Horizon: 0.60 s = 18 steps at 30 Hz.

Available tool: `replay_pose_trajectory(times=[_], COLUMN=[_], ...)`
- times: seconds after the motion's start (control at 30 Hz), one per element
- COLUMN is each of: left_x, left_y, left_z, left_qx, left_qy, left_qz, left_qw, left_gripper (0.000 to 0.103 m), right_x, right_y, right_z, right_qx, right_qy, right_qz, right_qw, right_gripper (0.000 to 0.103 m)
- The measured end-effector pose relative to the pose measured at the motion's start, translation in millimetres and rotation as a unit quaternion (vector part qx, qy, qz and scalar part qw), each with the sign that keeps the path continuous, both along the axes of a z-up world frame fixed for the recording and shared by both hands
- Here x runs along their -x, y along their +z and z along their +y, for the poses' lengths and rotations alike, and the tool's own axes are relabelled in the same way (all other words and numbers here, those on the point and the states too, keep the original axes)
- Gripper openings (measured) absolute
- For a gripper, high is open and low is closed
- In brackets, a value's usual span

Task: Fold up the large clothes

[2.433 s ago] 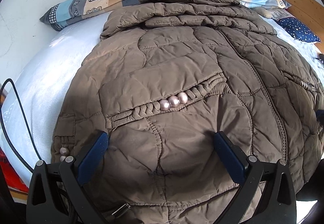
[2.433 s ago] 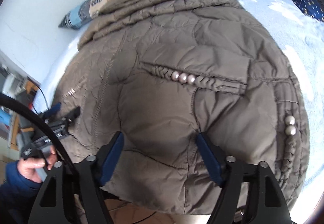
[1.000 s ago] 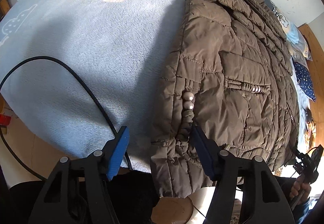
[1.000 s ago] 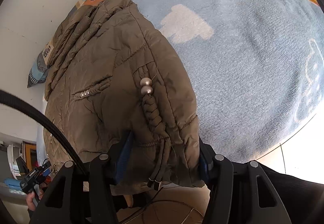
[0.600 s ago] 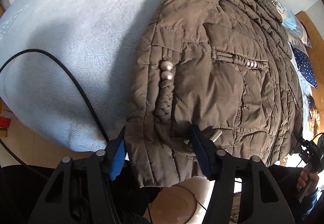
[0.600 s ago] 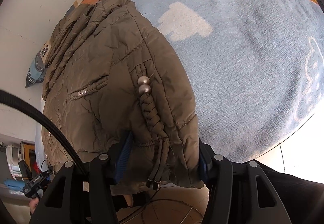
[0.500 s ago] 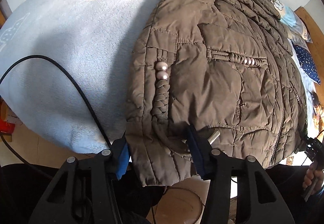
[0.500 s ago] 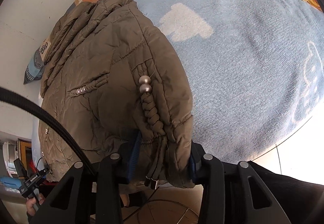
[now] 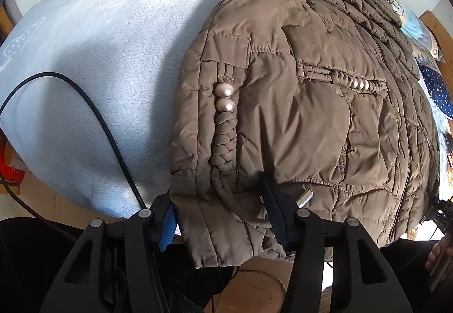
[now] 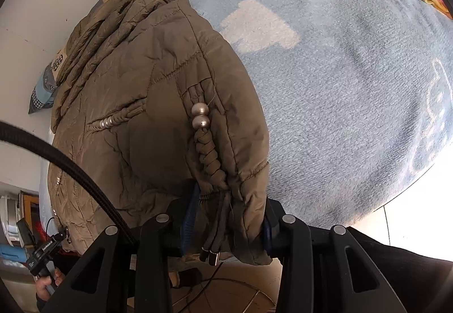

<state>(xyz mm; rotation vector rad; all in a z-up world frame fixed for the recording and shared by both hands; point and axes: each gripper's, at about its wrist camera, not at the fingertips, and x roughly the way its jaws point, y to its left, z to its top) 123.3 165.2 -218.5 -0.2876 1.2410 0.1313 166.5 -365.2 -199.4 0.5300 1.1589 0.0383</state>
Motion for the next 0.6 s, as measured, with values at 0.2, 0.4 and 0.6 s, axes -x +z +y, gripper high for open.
replay_pose_trajectory(times=[0.2, 0.4, 0.6], left_x=[1, 1, -1], left_y=[-5, -12, -9], left_z=[5, 10, 4], left_qx=[-0.001, -0.013, -0.033], left_qy=[0.003, 0.015, -0.006], left_qz=[-0.004, -0.004, -0.008], left_qw=[1.0000, 0.9998, 0.9994], left_gripper=[0.056, 0.068, 0.055], right_x=[-3, -4, -3], right_y=[-7, -10, 0], right_z=[-3, -7, 5], right_qx=[-0.015, -0.039, -0.007], right_qy=[-0.022, -0.029, 0.003], right_qz=[0.018, 0.020, -0.002], right_qw=[0.999, 0.999, 1.000], right_gripper=[0.053, 0.044, 0.023])
